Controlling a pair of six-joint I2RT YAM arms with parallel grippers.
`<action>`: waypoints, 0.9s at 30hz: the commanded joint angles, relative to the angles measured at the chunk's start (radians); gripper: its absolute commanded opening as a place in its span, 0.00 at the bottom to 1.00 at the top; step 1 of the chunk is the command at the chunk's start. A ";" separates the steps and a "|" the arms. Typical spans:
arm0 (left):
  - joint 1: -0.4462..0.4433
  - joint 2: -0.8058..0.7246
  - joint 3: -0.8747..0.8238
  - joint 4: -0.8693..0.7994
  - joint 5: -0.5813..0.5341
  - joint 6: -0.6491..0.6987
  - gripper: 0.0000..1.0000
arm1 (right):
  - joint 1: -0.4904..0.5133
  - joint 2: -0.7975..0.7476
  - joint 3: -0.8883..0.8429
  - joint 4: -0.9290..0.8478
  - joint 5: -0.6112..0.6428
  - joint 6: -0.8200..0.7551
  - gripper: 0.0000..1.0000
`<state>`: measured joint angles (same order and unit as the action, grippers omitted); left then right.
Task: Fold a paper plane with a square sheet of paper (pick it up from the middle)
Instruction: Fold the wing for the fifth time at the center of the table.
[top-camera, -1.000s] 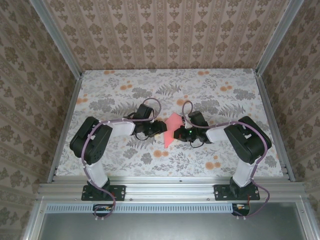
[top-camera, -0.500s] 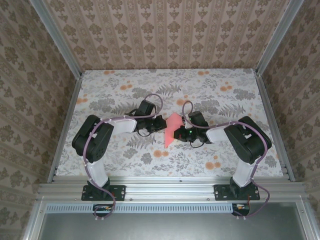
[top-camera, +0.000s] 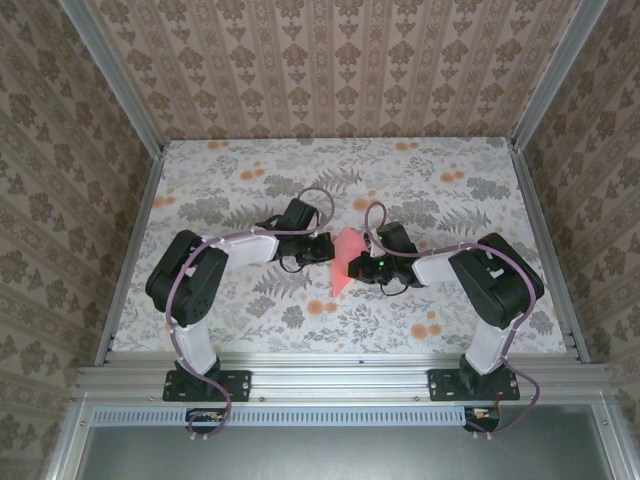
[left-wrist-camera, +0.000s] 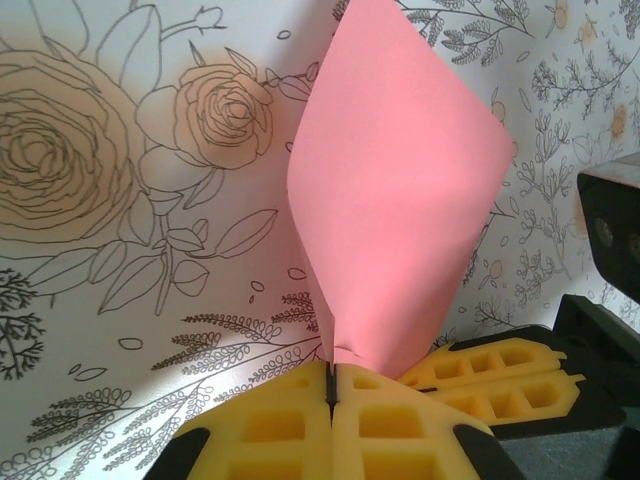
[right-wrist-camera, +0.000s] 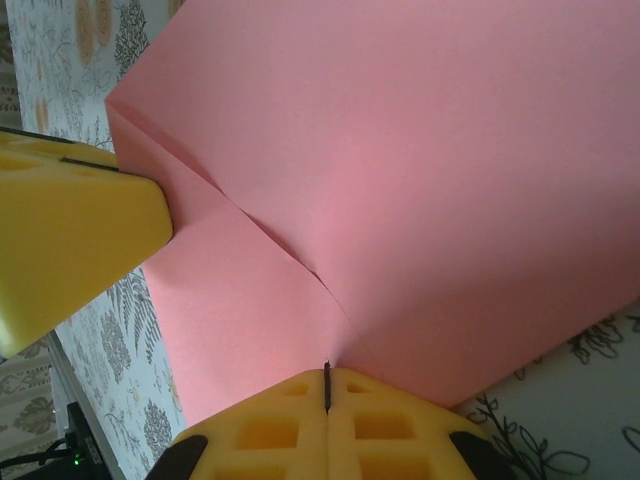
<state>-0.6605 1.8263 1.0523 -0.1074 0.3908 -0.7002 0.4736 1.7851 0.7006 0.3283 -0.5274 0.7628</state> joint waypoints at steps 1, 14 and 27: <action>-0.006 -0.023 0.028 -0.056 -0.022 0.057 0.00 | -0.006 -0.019 0.001 -0.090 0.047 -0.002 0.00; -0.017 -0.030 0.059 -0.124 -0.084 0.135 0.00 | -0.013 -0.082 0.011 -0.146 0.076 -0.011 0.15; -0.043 -0.025 0.089 -0.167 -0.135 0.157 0.00 | -0.004 -0.054 0.032 -0.126 0.041 0.003 0.17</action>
<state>-0.6960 1.8259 1.1072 -0.2420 0.2806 -0.5713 0.4629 1.7142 0.7059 0.2058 -0.4782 0.7628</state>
